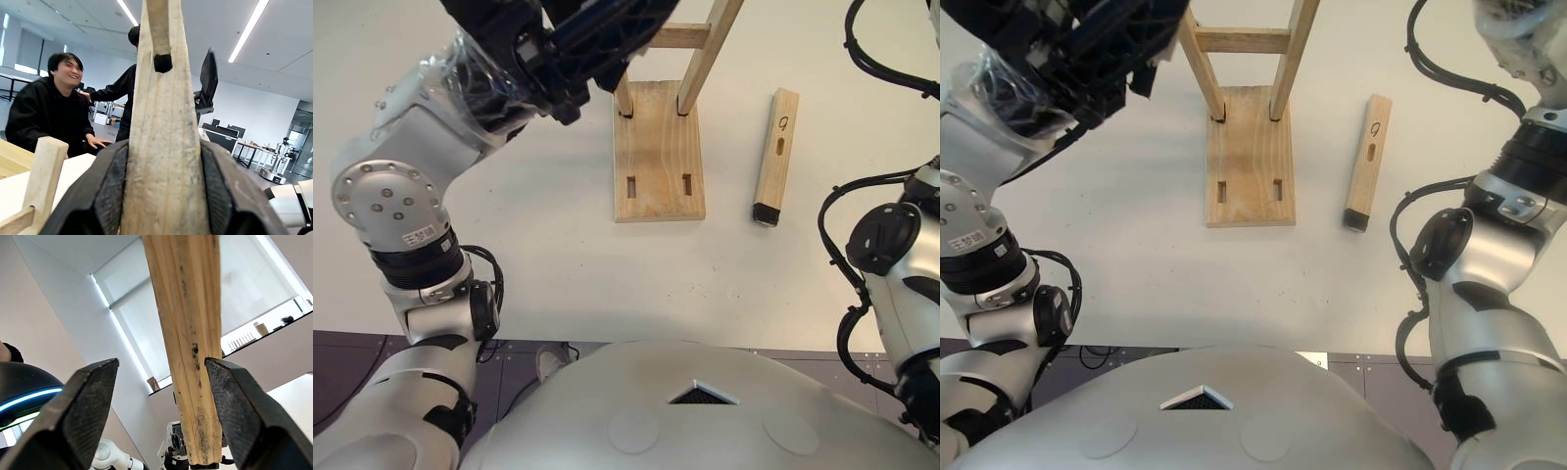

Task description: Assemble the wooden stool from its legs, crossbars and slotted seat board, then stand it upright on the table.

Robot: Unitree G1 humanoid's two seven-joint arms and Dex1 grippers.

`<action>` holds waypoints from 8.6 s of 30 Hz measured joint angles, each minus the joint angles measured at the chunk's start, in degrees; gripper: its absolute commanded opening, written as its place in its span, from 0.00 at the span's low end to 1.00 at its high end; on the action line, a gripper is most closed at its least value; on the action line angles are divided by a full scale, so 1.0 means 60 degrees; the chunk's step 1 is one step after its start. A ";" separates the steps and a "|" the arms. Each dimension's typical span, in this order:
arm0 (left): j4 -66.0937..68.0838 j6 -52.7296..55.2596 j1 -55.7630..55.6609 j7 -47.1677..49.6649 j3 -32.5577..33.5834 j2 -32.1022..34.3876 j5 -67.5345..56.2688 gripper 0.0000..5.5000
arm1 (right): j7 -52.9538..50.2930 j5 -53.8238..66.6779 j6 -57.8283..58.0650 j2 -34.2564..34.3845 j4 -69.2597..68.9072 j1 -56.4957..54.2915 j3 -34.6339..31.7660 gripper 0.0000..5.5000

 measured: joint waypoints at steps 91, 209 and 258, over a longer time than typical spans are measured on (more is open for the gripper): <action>0.1623 -0.0162 0.1899 -0.1467 -0.0265 0.1162 0.2952 0.74 | 0.4835 -0.7467 -0.5704 -0.1208 -0.0963 0.4087 0.2738 0.38; 0.1788 -0.0578 -0.2943 0.0586 0.1245 -0.0806 -0.2448 0.62 | 0.2712 -0.5786 -0.3856 -0.0854 -0.4827 0.1980 0.2457 0.38; 0.5301 -0.3788 0.0968 -0.3128 0.1421 -0.0177 0.3106 0.37 | 0.6913 -0.8539 -0.5022 -0.4507 -0.2541 0.2433 0.4940 0.42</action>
